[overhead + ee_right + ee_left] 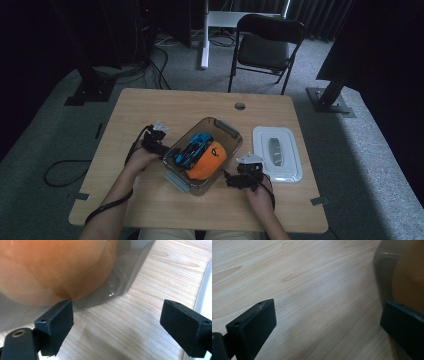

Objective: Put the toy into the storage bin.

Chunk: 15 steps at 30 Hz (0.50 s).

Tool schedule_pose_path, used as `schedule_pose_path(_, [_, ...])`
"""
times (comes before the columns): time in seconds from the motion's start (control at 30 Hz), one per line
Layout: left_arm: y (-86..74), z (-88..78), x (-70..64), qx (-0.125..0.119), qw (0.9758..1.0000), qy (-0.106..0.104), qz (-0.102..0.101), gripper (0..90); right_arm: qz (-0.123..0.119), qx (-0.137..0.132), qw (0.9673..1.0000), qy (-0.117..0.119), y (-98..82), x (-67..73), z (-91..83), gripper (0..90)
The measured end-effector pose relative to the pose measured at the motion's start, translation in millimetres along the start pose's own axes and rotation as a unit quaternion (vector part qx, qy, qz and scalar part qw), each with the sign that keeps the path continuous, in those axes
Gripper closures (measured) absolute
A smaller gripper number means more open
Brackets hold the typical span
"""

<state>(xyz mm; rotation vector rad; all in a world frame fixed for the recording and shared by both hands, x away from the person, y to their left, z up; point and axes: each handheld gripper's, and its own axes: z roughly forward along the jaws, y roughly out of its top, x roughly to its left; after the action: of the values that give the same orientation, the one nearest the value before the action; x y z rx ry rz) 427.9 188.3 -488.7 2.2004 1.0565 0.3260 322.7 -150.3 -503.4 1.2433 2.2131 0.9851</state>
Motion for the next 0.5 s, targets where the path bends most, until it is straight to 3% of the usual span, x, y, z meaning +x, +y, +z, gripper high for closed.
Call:
schedule_pose_path(0.23, [-10.1,-7.5,-12.2,0.000,0.9998,-0.018,0.004,1.2,0.008,0.003,1.0000,0.003,0.9,-6.7,1.1,11.4])
schedule_pose_path(0.5, [-17.2,-17.9,-23.4,-0.011,0.9997,-0.014,0.015,1.2,0.005,0.002,1.0000,-0.005,3.8,-9.5,3.5,12.3])
